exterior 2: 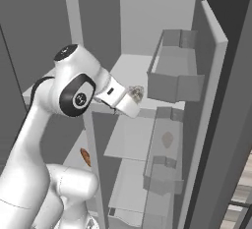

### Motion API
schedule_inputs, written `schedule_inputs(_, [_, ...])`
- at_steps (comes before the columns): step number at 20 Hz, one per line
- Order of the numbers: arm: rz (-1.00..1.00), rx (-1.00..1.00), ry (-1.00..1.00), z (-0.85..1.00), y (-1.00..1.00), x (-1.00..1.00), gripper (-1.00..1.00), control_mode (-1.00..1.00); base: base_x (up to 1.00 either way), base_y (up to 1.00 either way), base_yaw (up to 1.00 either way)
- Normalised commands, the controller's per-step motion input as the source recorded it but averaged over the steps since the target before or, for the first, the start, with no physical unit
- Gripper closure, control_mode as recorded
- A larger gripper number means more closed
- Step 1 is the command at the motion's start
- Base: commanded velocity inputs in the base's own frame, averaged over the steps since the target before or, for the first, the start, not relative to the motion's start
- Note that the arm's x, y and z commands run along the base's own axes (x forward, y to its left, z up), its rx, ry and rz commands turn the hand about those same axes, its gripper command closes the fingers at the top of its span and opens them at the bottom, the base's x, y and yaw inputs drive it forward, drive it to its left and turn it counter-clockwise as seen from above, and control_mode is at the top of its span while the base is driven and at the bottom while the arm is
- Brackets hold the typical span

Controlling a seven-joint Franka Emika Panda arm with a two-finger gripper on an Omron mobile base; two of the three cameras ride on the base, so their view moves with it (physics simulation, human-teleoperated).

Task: Pick up the frozen fish from the freezer, place it on any shelf in the fridge, and close the fridge and freezer doors when done.

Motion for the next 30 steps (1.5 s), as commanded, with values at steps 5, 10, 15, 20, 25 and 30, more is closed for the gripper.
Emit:
schedule_inputs(5, [0.0, 0.01, -0.04, 0.36, -0.25, 1.0, 1.0, -1.0, 0.0, 0.0, 0.0])
schedule_inputs(10, [0.08, 0.03, 0.0, 0.06, -0.27, 1.0, 1.0, -1.0, 0.0, 0.0, 0.0])
schedule_inputs(15, [0.18, 0.07, 0.05, -0.22, -0.33, 1.0, 1.0, -1.0, 0.0, 0.0, 0.0])
schedule_inputs(20, [0.19, 0.11, 0.07, -0.32, -0.45, 1.0, 1.0, -1.0, 0.0, 0.0, 0.0])
schedule_inputs(25, [0.14, 0.05, 0.05, -0.21, -0.13, 0.77, -1.0, -1.0, 0.0, 0.0, 0.0])
schedule_inputs(30, [0.04, 0.04, 0.05, -0.01, 0.04, 0.17, -1.0, -1.0, 0.0, 0.0, 0.0])
